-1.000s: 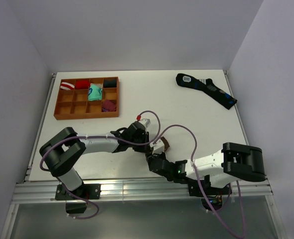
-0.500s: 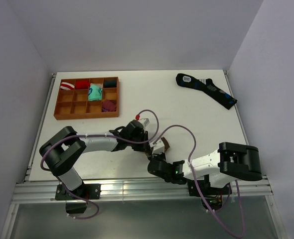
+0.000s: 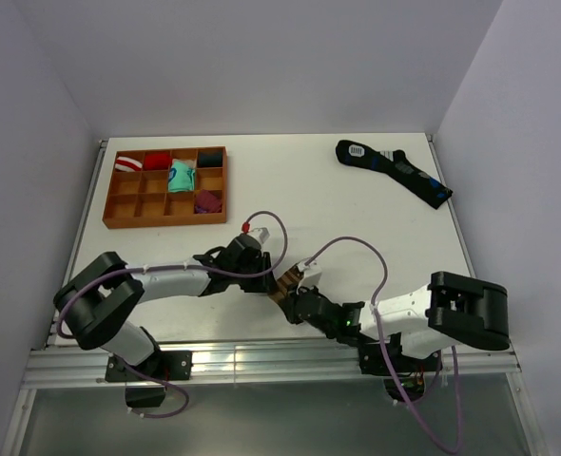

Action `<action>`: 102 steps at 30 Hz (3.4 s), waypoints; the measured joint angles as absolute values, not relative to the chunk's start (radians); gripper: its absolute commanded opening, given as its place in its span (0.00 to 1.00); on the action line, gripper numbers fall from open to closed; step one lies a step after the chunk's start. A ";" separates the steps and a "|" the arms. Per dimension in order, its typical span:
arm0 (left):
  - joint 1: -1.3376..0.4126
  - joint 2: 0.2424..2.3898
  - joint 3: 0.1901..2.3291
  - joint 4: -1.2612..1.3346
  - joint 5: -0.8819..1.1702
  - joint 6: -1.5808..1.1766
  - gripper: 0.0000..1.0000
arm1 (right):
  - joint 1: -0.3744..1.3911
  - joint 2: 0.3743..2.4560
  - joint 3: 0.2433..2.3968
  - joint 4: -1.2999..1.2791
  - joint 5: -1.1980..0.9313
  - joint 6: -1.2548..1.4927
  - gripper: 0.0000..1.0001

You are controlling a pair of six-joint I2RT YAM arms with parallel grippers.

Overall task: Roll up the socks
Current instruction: Roll the sock at the center of the board.

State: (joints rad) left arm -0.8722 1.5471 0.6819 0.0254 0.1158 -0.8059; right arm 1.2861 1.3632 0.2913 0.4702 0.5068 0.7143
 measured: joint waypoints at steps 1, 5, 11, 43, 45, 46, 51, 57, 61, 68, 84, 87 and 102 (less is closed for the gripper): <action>-0.867 1.531 0.671 0.025 0.107 -0.809 0.39 | 1.264 1.356 0.289 0.472 0.474 0.722 0.16; -0.850 1.483 0.636 0.033 0.080 -0.817 0.41 | 1.210 1.349 0.294 0.464 0.385 0.740 0.15; -0.845 1.428 0.588 0.059 0.045 -0.818 0.43 | 1.123 1.349 0.307 0.456 0.226 0.751 0.11; -0.912 1.436 0.379 0.589 0.001 -0.683 0.57 | 0.570 1.804 0.104 1.231 -0.709 1.171 0.13; -0.912 1.439 0.363 0.607 0.001 -0.674 0.57 | 0.561 1.856 0.103 1.298 -0.729 1.193 0.13; -0.913 1.439 0.355 0.621 0.002 -0.670 0.57 | 0.558 1.879 0.103 1.327 -0.738 1.202 0.12; -0.915 1.449 0.316 0.701 0.013 -0.662 0.63 | 0.550 1.951 0.097 1.423 -0.758 1.236 0.12; -0.917 1.496 0.289 0.808 0.040 -0.665 0.69 | 0.545 1.957 0.097 1.433 -0.761 1.239 0.12; -0.918 1.507 0.250 0.878 0.058 -0.673 0.68 | 0.542 1.947 0.098 1.418 -0.762 1.235 0.12; -0.926 1.513 0.221 0.956 0.096 -0.675 0.68 | 0.537 1.945 0.099 1.411 -0.768 1.233 0.11; -0.928 1.621 0.284 0.977 0.109 -0.675 0.63 | 0.527 1.925 0.099 1.377 -0.780 1.213 0.11; -0.928 1.633 0.305 0.962 0.107 -0.677 0.59 | 0.523 1.919 0.099 1.368 -0.781 1.209 0.10; -0.934 1.654 0.381 0.854 0.099 -0.722 0.23 | 0.512 1.877 0.097 1.315 -0.776 1.182 0.13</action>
State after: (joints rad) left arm -0.9340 1.6535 0.3809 0.8536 0.0986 -0.7216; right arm 0.5121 1.8771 0.0971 1.3148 -0.7765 1.1820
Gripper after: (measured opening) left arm 0.307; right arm 0.241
